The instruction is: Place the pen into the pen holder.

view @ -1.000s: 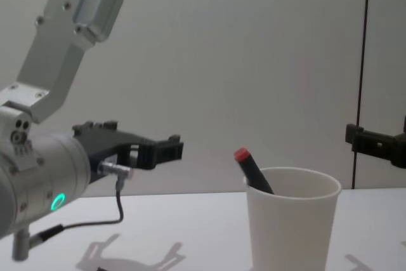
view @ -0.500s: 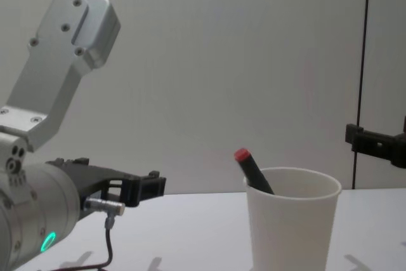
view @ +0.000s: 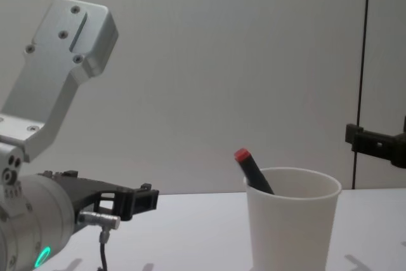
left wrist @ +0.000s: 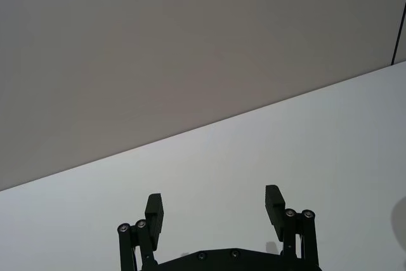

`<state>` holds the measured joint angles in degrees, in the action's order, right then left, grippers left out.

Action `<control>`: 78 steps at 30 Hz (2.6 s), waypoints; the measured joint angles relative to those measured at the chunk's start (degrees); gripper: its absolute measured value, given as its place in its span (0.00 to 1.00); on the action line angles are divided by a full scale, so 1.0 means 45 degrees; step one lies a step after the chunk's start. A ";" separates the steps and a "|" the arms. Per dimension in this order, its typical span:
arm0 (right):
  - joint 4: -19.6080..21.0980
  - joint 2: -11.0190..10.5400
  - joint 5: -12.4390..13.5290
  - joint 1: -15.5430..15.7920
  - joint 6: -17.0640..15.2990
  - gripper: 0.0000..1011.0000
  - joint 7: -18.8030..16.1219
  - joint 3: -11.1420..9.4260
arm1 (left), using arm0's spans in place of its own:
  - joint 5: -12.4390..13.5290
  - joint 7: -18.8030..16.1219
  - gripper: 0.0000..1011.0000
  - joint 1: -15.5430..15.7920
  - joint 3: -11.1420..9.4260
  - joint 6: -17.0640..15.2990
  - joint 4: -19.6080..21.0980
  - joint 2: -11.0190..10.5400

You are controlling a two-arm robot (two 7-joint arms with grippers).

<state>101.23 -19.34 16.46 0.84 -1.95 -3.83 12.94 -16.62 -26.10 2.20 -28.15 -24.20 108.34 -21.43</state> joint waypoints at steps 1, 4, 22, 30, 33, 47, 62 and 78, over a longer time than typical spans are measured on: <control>0.0000 0.0000 0.0000 0.0000 0.0000 0.99 0.0000 0.0000 | -0.0005 -0.0043 0.99 -0.0020 -0.0006 -0.0037 0.0023 0.0002; 0.0001 0.0000 0.0000 0.0000 0.0000 0.99 0.0000 0.0000 | -0.0015 -0.0126 0.99 -0.0060 -0.0018 -0.0087 0.0061 0.0005; 0.0000 0.0001 0.0001 0.0000 0.0000 0.99 0.0001 0.0000 | -0.0265 -0.0353 0.99 -0.0831 -0.0662 0.0284 -0.0067 -0.0464; 0.0000 0.0000 0.0001 0.0000 0.0000 0.99 0.0001 -0.0001 | -0.0186 -0.0392 0.99 -0.1459 -0.0862 0.0996 0.0159 -0.1043; 0.0000 0.0000 0.0001 0.0000 0.0000 0.99 0.0001 0.0000 | -0.0174 -0.0399 0.99 -0.1556 -0.0893 0.1120 0.0198 -0.1137; 0.0000 0.0001 0.0001 0.0000 0.0000 0.99 0.0001 -0.0001 | -0.0830 -0.0238 0.99 -0.2798 -0.0626 0.3044 0.0958 -0.2218; 0.0000 0.0000 0.0001 0.0000 0.0000 0.99 0.0000 -0.0001 | -0.1564 0.0563 0.99 -0.3546 -0.0255 0.4072 0.1392 -0.2675; 0.0000 0.0000 0.0000 0.0000 0.0000 0.99 0.0001 -0.0001 | -0.0814 0.2287 0.99 -0.3221 0.0258 0.4057 0.1338 -0.2890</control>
<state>101.23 -19.34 16.46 0.84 -1.95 -3.82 12.94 -20.28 -15.81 -12.29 -26.98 -5.95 114.36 -34.44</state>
